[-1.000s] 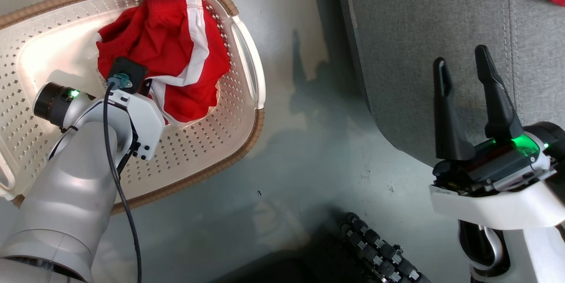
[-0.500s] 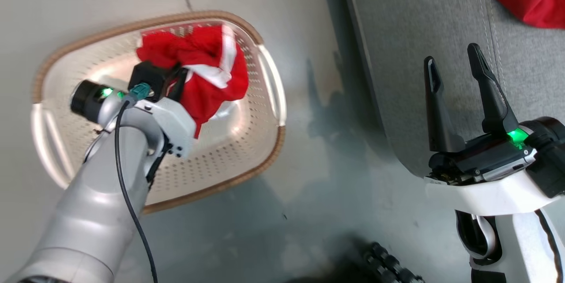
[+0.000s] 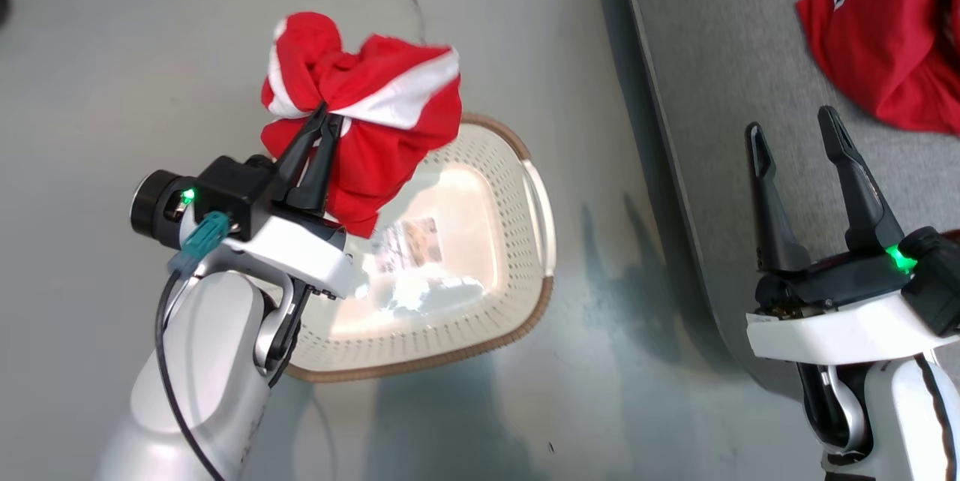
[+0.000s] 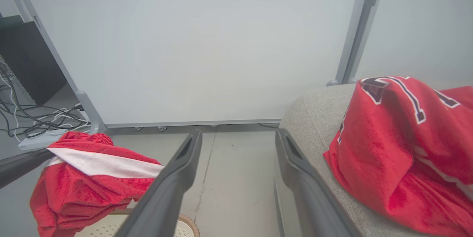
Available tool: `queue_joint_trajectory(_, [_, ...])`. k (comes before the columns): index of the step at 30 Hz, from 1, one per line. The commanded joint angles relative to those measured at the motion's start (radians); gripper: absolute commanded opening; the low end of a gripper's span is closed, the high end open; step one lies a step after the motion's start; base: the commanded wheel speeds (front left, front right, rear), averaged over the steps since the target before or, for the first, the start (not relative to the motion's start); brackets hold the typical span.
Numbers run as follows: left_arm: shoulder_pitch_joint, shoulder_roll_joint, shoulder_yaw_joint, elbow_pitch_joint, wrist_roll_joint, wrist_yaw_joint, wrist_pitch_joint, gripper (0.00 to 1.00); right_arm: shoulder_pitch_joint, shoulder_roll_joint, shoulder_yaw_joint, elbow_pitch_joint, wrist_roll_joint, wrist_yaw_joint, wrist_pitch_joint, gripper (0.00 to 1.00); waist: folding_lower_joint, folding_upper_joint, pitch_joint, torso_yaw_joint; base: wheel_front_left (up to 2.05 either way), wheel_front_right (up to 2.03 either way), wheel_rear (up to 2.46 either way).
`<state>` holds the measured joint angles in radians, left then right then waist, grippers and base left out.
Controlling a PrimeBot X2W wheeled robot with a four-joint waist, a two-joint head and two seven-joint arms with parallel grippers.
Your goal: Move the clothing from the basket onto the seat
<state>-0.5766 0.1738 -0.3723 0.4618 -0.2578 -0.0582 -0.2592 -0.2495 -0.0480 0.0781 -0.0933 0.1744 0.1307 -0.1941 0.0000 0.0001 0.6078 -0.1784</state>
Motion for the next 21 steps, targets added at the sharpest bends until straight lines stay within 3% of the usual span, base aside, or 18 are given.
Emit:
queue_joint_trajectory(1, [0.021, -0.002, 0.017, -0.033, -0.012, 0.008, -0.005, 0.00, 0.014, -0.005, -0.008, 0.000, -0.006, 0.000, 0.005, 1.00, 0.0000, -0.0001, -0.066, 0.047, 0.00, 0.00, 0.00])
queue_joint_trajectory(11, [0.127, -0.005, 0.120, -0.252, -0.012, 0.027, -0.004, 0.00, 0.061, -0.005, -0.028, 0.021, -0.014, 0.000, 0.048, 1.00, 0.0000, -0.0001, -0.217, 0.105, 0.00, 0.00, 0.00])
queue_joint_trajectory(21, [0.259, -0.029, 0.136, -0.418, -0.033, 0.002, -0.004, 0.00, 0.146, -0.005, -0.018, 0.056, 0.005, 0.000, 0.080, 1.00, 0.0000, -0.0001, -0.397, 0.145, 0.00, 0.00, 0.00])
